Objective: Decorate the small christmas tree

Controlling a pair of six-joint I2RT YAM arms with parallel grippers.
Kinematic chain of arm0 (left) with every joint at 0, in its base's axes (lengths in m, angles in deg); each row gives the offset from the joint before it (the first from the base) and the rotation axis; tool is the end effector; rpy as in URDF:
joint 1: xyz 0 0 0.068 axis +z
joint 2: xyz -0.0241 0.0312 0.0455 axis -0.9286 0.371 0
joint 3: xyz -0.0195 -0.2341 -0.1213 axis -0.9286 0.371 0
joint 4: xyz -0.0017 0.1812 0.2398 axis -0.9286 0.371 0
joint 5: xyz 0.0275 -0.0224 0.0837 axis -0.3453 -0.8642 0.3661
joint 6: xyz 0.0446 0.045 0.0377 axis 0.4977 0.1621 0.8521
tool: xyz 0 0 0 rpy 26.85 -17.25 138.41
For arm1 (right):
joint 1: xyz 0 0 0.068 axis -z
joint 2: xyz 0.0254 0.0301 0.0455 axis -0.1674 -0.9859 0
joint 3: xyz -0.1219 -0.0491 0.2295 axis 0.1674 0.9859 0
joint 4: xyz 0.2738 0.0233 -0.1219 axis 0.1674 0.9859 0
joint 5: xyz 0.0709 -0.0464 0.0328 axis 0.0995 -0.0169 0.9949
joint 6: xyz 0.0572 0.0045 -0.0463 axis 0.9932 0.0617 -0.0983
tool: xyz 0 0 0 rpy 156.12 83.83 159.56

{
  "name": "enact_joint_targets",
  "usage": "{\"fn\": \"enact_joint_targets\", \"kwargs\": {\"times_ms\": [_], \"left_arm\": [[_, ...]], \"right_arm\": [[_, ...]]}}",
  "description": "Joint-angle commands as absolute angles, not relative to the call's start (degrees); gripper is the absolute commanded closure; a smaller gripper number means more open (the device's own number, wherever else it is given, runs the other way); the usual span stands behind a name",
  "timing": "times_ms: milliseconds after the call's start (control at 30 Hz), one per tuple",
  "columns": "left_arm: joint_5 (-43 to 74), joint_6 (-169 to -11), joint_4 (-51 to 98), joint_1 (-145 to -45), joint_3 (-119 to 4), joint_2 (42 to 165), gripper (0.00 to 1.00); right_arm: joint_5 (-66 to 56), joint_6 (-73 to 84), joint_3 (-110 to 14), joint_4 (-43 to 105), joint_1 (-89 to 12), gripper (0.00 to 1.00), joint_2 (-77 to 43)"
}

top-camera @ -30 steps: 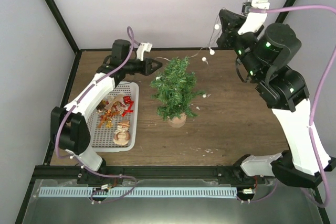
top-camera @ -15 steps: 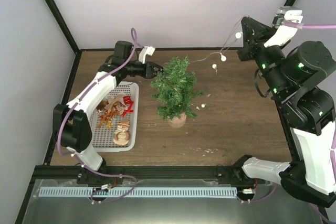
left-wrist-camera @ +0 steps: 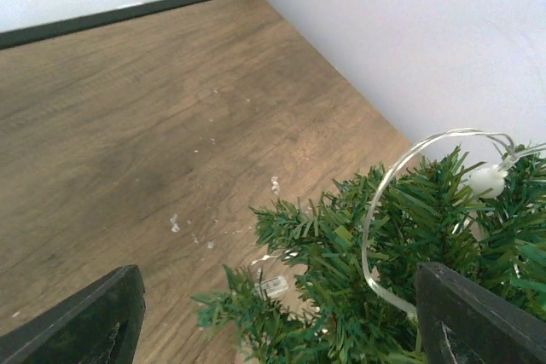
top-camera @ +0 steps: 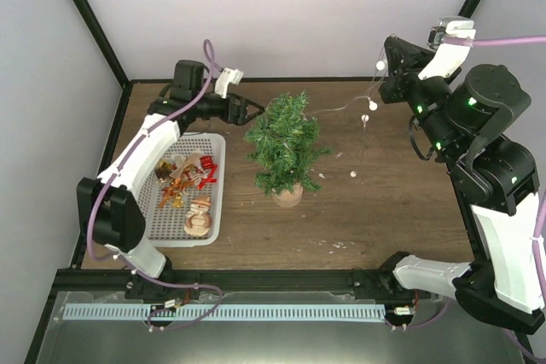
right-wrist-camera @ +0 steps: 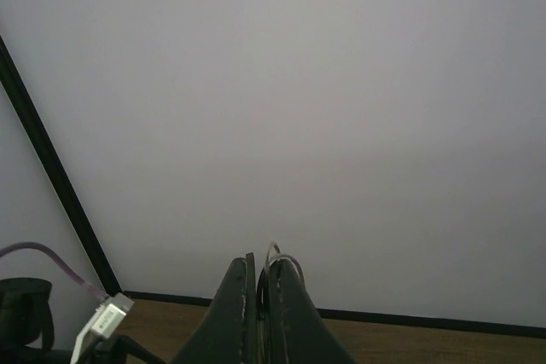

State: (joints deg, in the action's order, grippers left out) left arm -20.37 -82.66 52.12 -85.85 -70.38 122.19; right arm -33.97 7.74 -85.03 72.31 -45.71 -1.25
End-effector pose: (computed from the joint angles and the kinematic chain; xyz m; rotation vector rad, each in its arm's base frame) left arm 0.3927 -0.1695 0.3162 0.6980 2.0585 -1.0502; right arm 0.1697 0.0966 0.6097 -0.0545 1.4880 0.3688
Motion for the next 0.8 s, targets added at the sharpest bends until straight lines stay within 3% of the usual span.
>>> {"fn": "enact_joint_targets", "kwargs": {"times_ms": [0, 333, 767], "left_arm": [[-17.5, -79.5, 54.1, -84.5, -72.0, 118.4, 0.13], [-14.6, -78.8, 57.7, -80.7, -73.8, 115.2, 0.12], [-13.7, -74.6, 67.4, -72.1, -80.6, 112.8, 0.12]], "right_arm": [[-34.3, 8.5, -84.7, 73.4, -45.2, 0.99, 0.2], [-32.6, 10.3, -83.1, 78.5, -45.3, 0.99, 2.3], [-17.4, 14.8, -80.0, 86.4, -45.2, 0.99, 6.6]]}}
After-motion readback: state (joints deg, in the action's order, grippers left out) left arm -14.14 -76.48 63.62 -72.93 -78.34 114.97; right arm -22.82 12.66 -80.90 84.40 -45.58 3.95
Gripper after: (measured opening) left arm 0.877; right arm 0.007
